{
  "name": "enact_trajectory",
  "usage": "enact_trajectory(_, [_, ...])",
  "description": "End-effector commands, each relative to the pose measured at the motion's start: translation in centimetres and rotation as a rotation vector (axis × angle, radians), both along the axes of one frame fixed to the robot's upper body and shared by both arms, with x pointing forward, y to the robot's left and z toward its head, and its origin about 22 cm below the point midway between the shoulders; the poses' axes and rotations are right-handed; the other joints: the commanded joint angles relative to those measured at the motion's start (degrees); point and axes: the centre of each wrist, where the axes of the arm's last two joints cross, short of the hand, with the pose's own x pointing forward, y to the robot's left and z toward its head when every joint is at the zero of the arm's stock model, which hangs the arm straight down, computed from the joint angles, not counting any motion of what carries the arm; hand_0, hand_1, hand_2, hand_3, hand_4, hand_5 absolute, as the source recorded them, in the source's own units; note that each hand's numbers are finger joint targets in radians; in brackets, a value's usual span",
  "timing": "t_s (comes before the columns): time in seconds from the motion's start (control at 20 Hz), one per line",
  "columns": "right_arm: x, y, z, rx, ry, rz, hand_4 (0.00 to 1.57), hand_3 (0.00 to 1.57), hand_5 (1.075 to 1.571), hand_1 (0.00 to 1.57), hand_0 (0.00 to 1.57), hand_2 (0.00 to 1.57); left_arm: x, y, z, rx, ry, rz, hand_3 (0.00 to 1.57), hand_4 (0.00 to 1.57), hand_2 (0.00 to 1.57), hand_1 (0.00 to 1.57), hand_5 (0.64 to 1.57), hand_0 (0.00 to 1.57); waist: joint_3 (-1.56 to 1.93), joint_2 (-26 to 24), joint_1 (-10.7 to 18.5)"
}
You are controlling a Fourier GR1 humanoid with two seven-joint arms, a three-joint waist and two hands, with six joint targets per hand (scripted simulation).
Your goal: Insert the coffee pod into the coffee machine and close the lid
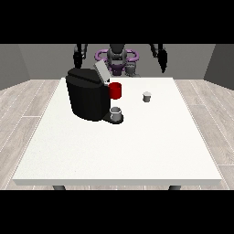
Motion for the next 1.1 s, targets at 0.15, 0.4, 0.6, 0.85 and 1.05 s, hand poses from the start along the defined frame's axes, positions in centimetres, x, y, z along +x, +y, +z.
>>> enact_trajectory(0.15, [-1.6, -0.9, -2.1, -0.028, 0.105, -0.009, 0.13, 0.0, 1.571, 0.0, 0.0, 0.0, -1.7, -2.3, -1.3, -0.046, -0.066, -0.076, 0.0, 0.28, 0.0, 0.0, 1.571, 0.0, -0.36, -3.8, -0.8])
enact_trajectory(0.4, [-1.9, -1.9, -3.2, -0.015, -0.05, -0.216, 0.09, 0.0, 1.571, 0.0, 0.0, 0.0, -2.0, -2.6, -0.9, 0.037, -0.138, -0.106, 0.0, 0.24, 0.0, 0.0, 1.571, 0.0, -0.32, -3.8, -0.8])
enact_trajectory(0.6, [-1.5, -0.5, -2.6, 0.011, -0.061, -0.207, 0.22, 0.0, 1.571, 0.0, 0.0, 0.0, -0.8, 1.7, -0.1, 0.169, -0.134, -0.135, 0.0, 0.21, 0.0, 0.0, 1.571, 0.0, -0.36, -2.0, -2.2])
enact_trajectory(0.85, [-0.5, 0.5, -0.1, -0.005, -0.073, -0.139, 0.18, 0.0, 1.571, 0.0, 0.0, 0.0, 2.8, 2.6, 2.3, 0.255, -0.052, -0.089, 0.0, 0.0, 0.0, 0.0, 1.571, 0.0, -0.37, -1.0, -5.9])
enact_trajectory(1.05, [0.9, 0.9, -0.1, 0.034, -0.144, -0.142, 0.19, 0.0, 1.571, 0.0, 0.0, 0.0, 5.5, 3.5, 3.1, 0.228, -0.044, -0.113, 0.0, 0.0, 0.0, 0.0, 1.571, 0.0, -0.36, 3.2, -6.1])
